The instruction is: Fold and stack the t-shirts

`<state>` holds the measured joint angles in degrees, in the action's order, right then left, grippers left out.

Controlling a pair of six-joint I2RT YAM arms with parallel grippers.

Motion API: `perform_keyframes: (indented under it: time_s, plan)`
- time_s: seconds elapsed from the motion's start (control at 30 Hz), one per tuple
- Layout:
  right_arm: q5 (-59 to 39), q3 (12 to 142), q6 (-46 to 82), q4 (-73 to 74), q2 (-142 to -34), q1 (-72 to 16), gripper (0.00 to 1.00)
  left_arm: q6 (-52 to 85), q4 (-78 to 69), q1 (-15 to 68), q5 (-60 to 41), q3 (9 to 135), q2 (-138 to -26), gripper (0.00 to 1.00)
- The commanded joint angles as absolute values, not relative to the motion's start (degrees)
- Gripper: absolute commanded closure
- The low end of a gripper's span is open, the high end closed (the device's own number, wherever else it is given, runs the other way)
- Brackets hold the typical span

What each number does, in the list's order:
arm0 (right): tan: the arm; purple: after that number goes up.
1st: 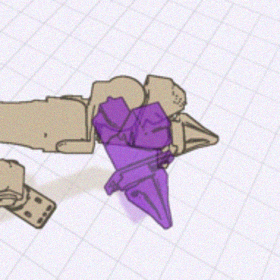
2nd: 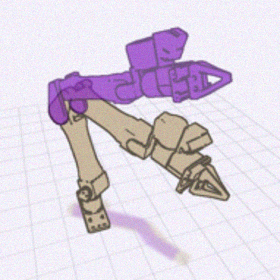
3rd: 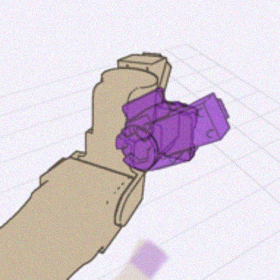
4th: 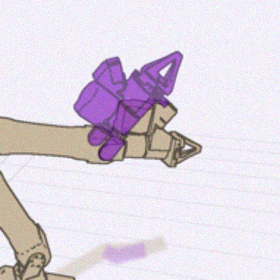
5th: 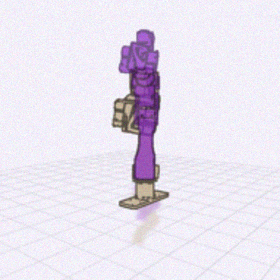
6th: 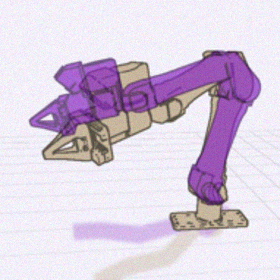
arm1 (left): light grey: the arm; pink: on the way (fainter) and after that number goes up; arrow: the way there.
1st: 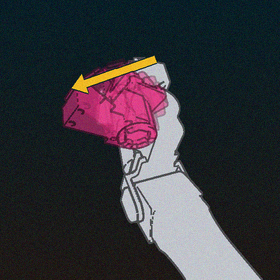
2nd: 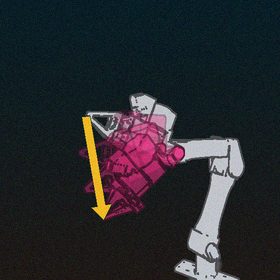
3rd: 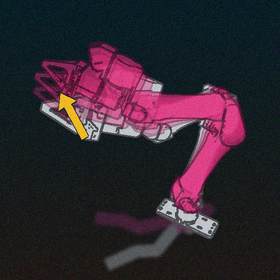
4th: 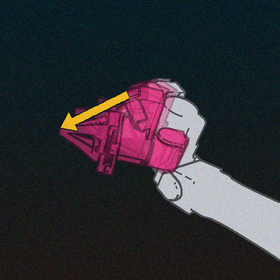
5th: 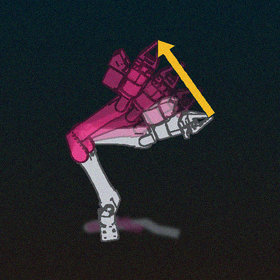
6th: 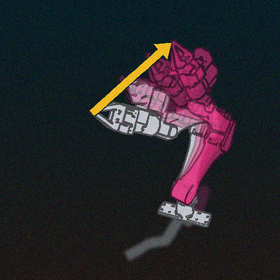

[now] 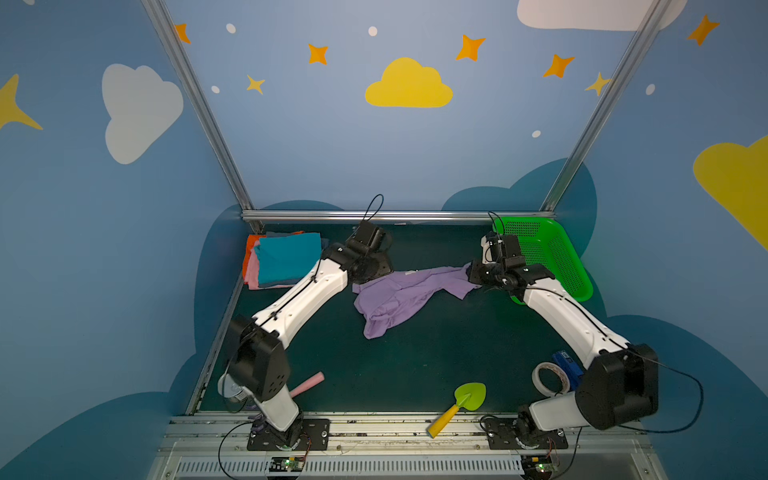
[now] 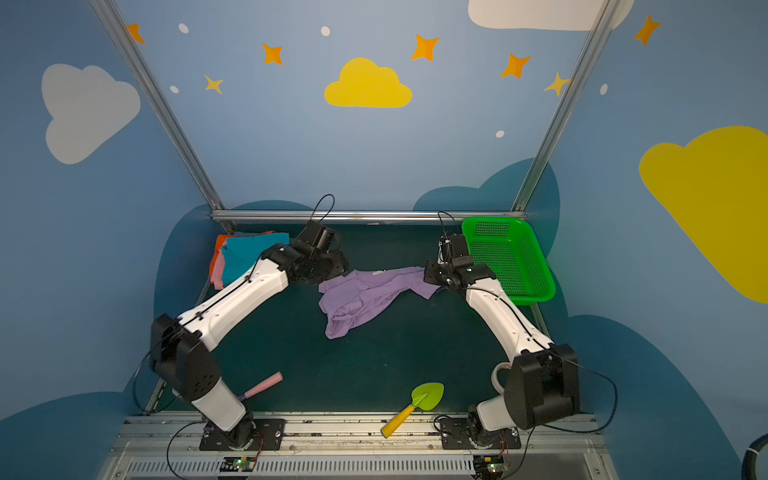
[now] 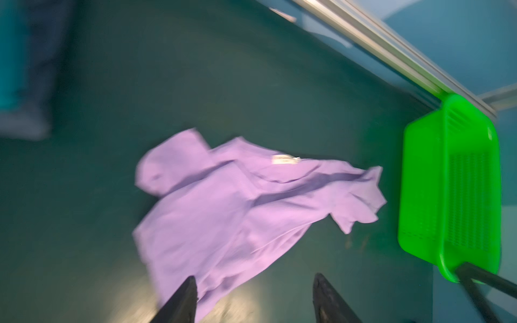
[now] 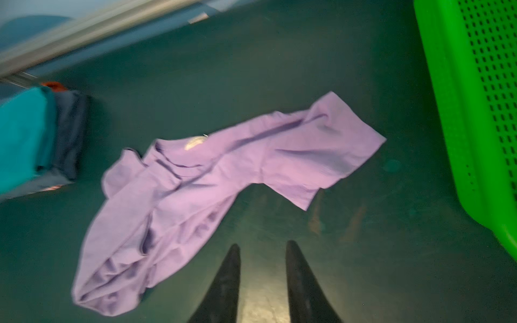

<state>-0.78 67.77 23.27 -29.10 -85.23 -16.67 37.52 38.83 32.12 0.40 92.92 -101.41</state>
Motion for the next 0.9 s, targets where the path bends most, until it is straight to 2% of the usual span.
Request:
perform_keyframes:
  time_s: [0.0, 0.13, 0.23, 0.33, 0.5, 0.57, 0.73, 0.87]
  plan:
    - [-2.6, 69.9, 23.4, -38.0, -89.6, -15.7, 0.76, 33.3, 39.9, 34.7, -0.6, 98.4, -109.9, 0.37]
    - [-3.6, 80.8, 22.7, -51.2, -100.7, -14.9, 0.55, 30.9, 45.0, 35.0, 1.0, 107.5, -120.9, 0.36]
    - [-6.3, 87.4, 21.1, -55.7, -109.4, -14.9, 0.57, 28.6, 50.7, 34.5, 3.9, 115.8, -128.1, 0.34]
    - [-8.3, 88.4, 21.4, -54.7, -113.0, -14.9, 0.58, 26.5, 53.5, 34.1, 7.4, 122.5, -133.0, 0.31]
    - [-7.4, 89.6, 23.1, -52.8, -116.5, -14.9, 0.44, 25.7, 57.8, 32.9, 10.0, 131.4, -140.3, 0.29]
    - [-6.8, 90.9, 23.3, -52.7, -118.2, -14.7, 0.42, 25.7, 59.5, 32.4, 10.0, 134.2, -143.2, 0.29]
    - [-6.2, 94.2, 24.0, -52.5, -122.1, -14.3, 0.43, 26.0, 59.1, 31.0, 9.8, 134.7, -145.8, 0.31]
    - [-6.1, 97.2, 24.3, -52.1, -125.1, -13.8, 0.48, 26.2, 57.9, 30.0, 8.6, 133.8, -146.3, 0.31]
